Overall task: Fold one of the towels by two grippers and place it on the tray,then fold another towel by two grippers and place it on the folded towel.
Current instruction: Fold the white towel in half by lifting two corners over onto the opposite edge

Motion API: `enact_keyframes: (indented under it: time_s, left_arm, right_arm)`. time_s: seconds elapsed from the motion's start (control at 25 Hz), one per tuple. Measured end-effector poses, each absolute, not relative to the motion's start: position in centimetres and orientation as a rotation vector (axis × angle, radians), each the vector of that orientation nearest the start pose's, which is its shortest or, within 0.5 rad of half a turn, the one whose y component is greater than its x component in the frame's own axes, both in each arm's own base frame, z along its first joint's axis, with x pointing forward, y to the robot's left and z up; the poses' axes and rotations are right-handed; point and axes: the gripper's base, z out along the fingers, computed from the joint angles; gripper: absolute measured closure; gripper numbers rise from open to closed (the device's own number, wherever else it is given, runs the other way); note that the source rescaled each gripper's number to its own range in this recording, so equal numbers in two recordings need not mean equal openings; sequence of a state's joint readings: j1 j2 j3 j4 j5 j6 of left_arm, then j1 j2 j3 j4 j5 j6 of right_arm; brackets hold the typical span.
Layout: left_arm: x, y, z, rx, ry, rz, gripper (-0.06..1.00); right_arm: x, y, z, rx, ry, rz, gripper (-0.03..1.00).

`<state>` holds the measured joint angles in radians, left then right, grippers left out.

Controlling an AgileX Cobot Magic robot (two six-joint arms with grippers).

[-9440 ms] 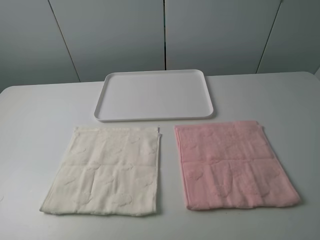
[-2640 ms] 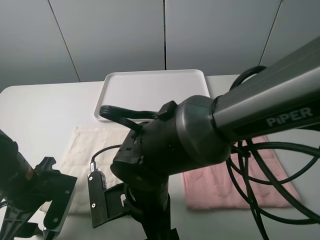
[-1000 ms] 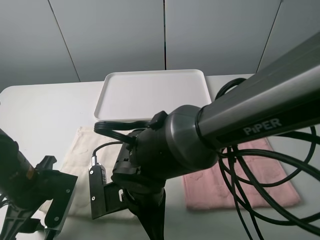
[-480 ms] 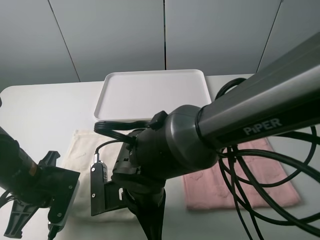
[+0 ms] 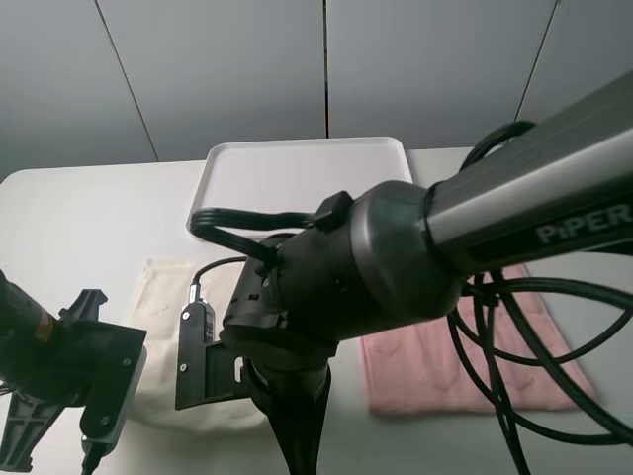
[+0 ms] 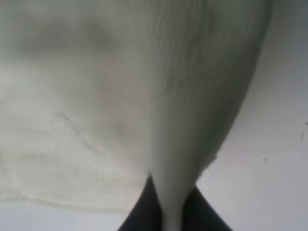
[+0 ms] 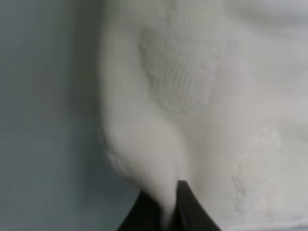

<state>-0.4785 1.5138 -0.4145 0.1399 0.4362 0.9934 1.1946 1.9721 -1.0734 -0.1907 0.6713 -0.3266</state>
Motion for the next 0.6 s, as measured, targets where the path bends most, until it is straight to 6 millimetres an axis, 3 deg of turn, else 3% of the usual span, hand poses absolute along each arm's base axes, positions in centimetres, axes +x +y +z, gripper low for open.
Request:
enact_keyframes:
  time_s: [0.16, 0.28, 0.44, 0.6]
  left_arm:
    - [16.3, -7.8, 13.6, -2.327, -2.333, -0.196, 0.93]
    - [16.1, -7.7, 15.2, -2.299, -2.483, -0.234, 0.93]
    - [16.1, -7.7, 16.9, -2.178, -2.758, -0.247, 0.93]
    - [16.3, -7.8, 17.3, -1.986, -2.985, -0.200, 0.93]
  right_arm:
    - [13.8, 31.1, 14.3, -2.121, 2.035, -0.086, 0.96]
    - [14.7, 30.4, 16.0, -2.019, 2.088, -0.074, 0.96]
    - [15.9, 29.4, 17.0, -1.890, 2.182, -0.096, 0.96]
    - [16.4, 29.2, 17.1, -1.774, 2.247, -0.124, 0.96]
